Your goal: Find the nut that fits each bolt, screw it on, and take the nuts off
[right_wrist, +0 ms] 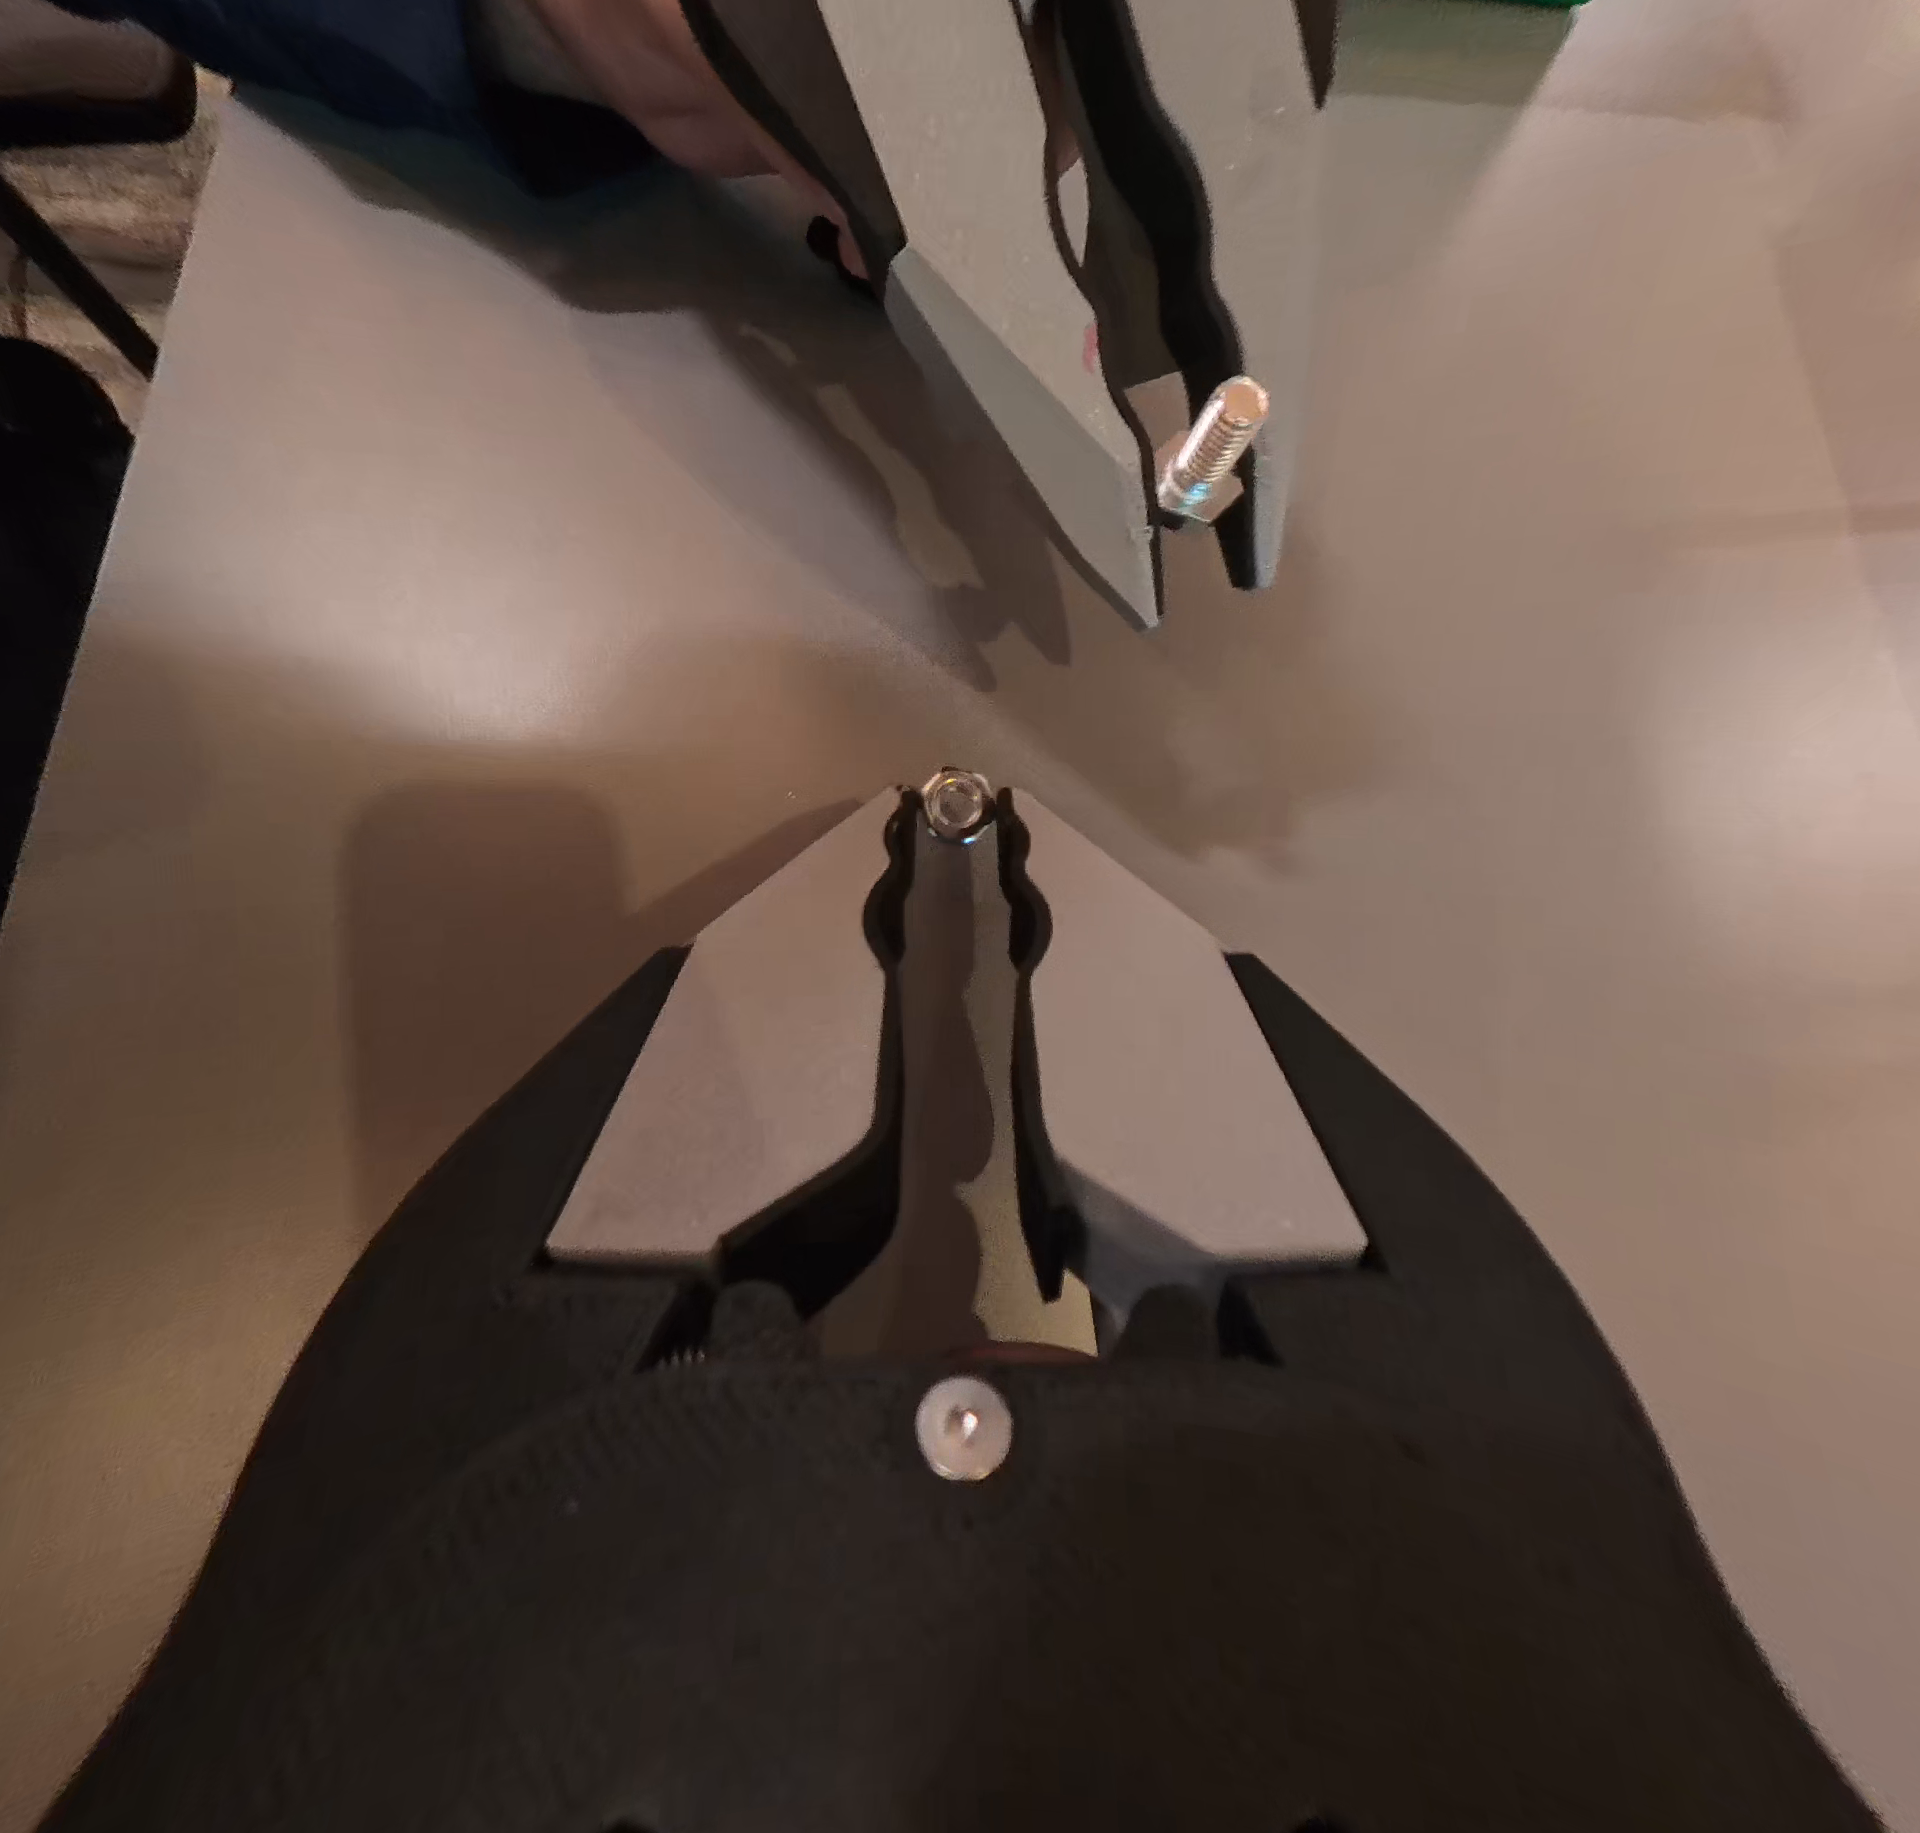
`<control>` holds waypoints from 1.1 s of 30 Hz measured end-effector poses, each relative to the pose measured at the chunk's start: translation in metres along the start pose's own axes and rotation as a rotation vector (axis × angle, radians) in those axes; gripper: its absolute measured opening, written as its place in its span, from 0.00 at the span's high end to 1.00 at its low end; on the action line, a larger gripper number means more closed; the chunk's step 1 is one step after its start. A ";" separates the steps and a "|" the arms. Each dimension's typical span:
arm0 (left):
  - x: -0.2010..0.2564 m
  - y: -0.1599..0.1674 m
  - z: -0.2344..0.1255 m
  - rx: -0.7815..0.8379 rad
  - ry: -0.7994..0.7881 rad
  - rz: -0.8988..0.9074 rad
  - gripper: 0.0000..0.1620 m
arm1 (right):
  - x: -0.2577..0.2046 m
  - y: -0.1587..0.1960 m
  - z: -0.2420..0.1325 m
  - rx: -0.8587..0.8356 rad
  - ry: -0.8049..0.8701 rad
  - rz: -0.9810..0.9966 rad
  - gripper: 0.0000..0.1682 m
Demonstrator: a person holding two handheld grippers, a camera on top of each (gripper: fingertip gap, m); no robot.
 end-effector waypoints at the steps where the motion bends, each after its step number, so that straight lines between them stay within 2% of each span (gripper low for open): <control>1: -0.002 0.001 0.000 -0.004 -0.004 -0.007 0.92 | 0.002 -0.002 -0.003 0.015 0.009 0.007 0.93; 17: 0.011 0.001 0.002 -0.014 0.062 0.023 0.92 | 0.024 -0.051 -0.036 0.196 0.075 0.080 0.93; 25: 0.010 -0.006 0.000 0.042 0.077 -0.032 0.92 | 0.029 -0.075 -0.032 0.149 0.044 0.116 0.93; 33: 0.009 -0.010 -0.001 0.072 0.086 -0.065 0.92 | 0.035 -0.081 -0.027 0.084 0.059 0.129 0.93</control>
Point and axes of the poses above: each gripper's, where its closed fingertips meet, z out along the fingers, y out of its underside, x = y × z across the jaws, the point moved 2 cm from there along -z, back along the fingers, and after that the axes turned 1 degree about -y, right-handed, at the moved point
